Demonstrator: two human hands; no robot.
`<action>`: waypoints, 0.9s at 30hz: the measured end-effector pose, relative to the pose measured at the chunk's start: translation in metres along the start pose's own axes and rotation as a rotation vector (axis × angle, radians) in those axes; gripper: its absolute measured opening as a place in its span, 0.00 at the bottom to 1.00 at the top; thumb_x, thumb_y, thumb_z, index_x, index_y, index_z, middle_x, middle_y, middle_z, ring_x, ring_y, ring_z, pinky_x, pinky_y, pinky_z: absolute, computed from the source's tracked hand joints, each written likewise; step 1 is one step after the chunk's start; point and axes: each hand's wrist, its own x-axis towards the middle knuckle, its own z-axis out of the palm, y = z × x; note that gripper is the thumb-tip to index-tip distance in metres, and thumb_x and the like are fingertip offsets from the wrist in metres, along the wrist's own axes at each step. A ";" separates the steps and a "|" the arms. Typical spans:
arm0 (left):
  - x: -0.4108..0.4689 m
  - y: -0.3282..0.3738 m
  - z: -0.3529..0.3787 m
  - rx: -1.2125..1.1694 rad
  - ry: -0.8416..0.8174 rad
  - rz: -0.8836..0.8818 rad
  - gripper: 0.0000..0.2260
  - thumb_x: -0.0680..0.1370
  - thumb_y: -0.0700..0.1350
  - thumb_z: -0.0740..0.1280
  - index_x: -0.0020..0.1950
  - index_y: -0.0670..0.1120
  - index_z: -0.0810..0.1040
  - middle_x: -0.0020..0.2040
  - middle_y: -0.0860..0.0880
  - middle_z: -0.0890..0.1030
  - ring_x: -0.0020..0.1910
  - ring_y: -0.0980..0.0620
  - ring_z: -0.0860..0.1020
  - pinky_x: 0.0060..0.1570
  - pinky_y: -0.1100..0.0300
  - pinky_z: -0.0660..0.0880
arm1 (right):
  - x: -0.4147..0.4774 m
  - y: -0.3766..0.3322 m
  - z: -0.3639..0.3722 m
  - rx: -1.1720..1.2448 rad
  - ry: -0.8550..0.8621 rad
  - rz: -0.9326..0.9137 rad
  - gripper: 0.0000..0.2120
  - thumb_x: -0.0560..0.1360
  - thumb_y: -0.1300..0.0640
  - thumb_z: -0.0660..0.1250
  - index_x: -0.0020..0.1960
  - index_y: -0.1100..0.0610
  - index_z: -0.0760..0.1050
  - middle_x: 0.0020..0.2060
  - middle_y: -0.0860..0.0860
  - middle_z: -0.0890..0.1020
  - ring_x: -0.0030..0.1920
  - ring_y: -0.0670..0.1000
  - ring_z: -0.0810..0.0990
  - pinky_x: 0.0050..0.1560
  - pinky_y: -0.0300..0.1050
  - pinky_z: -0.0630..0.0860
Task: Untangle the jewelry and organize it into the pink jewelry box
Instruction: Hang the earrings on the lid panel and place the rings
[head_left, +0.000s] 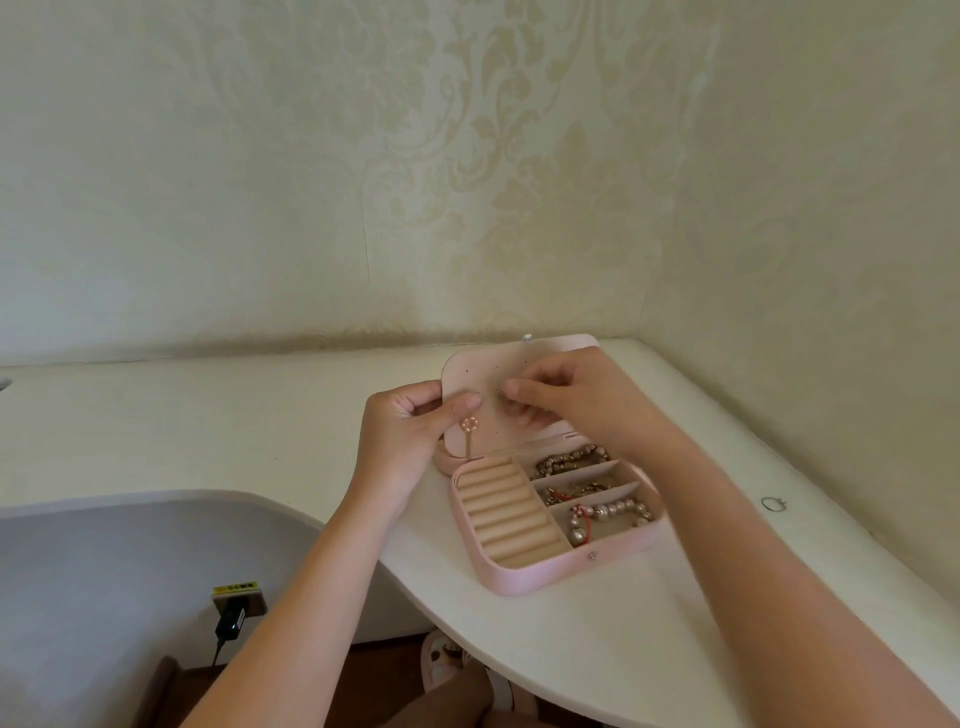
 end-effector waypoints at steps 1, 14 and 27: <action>0.000 0.001 0.001 -0.011 0.009 -0.015 0.12 0.66 0.45 0.77 0.38 0.37 0.82 0.36 0.38 0.79 0.37 0.49 0.73 0.43 0.52 0.70 | -0.002 0.003 -0.017 -0.030 -0.031 0.046 0.06 0.73 0.60 0.69 0.42 0.63 0.81 0.32 0.52 0.83 0.32 0.47 0.79 0.38 0.39 0.78; 0.003 0.005 0.006 0.216 0.084 0.017 0.07 0.73 0.42 0.71 0.37 0.42 0.82 0.30 0.48 0.82 0.29 0.56 0.75 0.32 0.63 0.70 | -0.011 0.059 -0.094 -0.655 -0.060 0.562 0.10 0.61 0.54 0.80 0.37 0.57 0.83 0.33 0.53 0.84 0.33 0.47 0.80 0.39 0.39 0.76; 0.009 0.005 0.004 0.309 0.047 0.004 0.13 0.75 0.42 0.68 0.31 0.43 0.77 0.25 0.54 0.77 0.26 0.59 0.71 0.31 0.63 0.67 | -0.006 0.060 -0.090 -0.701 0.020 0.646 0.10 0.68 0.65 0.71 0.49 0.63 0.82 0.41 0.57 0.85 0.33 0.50 0.78 0.46 0.42 0.77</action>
